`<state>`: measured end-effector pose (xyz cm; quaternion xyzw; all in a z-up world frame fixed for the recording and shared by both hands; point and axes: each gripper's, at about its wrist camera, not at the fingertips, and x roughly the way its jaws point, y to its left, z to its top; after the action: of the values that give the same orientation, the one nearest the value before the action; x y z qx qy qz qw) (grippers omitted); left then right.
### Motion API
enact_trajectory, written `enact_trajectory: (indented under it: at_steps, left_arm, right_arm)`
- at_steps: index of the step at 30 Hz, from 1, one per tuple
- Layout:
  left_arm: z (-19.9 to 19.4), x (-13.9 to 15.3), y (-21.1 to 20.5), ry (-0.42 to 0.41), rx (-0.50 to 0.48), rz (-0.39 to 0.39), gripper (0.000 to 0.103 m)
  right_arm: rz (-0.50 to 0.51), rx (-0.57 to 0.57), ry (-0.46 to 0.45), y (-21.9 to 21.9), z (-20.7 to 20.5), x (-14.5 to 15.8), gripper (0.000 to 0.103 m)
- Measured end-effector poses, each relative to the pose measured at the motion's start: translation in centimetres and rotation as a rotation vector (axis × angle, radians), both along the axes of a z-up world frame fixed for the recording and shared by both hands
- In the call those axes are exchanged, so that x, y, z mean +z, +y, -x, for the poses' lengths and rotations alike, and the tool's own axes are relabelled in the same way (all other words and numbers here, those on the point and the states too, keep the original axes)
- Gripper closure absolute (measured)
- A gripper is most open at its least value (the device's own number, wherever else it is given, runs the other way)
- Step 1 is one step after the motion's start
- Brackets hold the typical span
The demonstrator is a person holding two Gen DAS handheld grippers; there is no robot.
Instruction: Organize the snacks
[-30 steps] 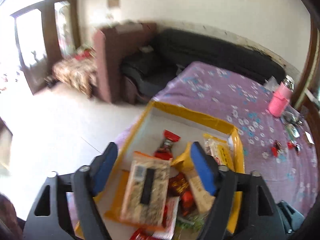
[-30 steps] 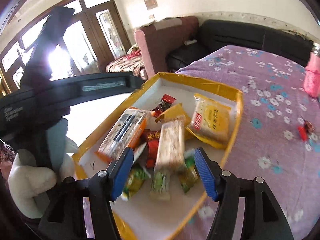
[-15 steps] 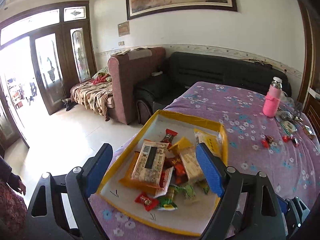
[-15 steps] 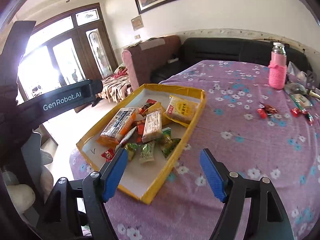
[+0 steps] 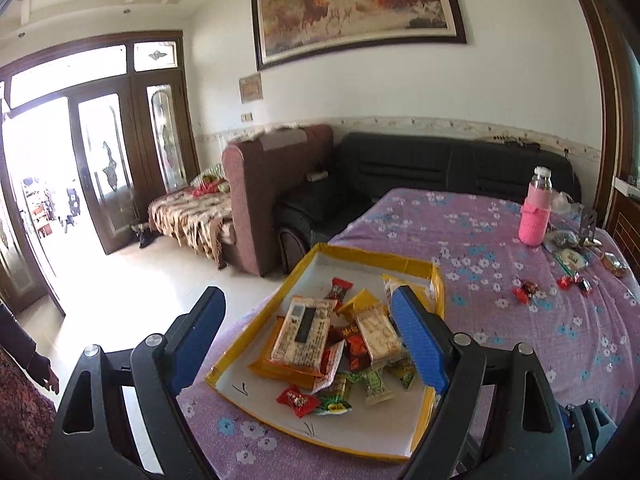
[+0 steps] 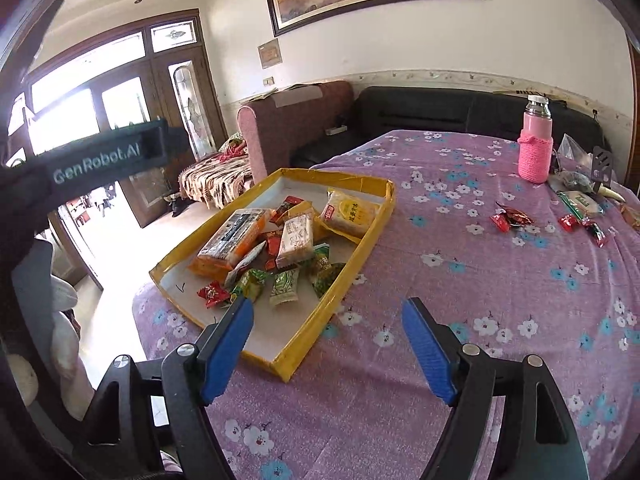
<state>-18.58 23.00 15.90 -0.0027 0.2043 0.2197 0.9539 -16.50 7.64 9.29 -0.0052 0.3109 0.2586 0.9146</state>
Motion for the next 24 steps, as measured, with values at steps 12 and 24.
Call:
enact_trajectory:
  at_steps: [12,24]
  left_arm:
    - [3.7,0.3,-0.5,-0.163,0.003,-0.038,0.000]
    - [1.1,-1.2,0.7,-0.015,-0.003,0.065,0.000]
  right_arm:
    - [-0.005,0.019,-0.008,0.4,0.4,-0.4,0.024]
    - [0.025,0.054,-0.009,1.5,0.9,-1.2,0.023]
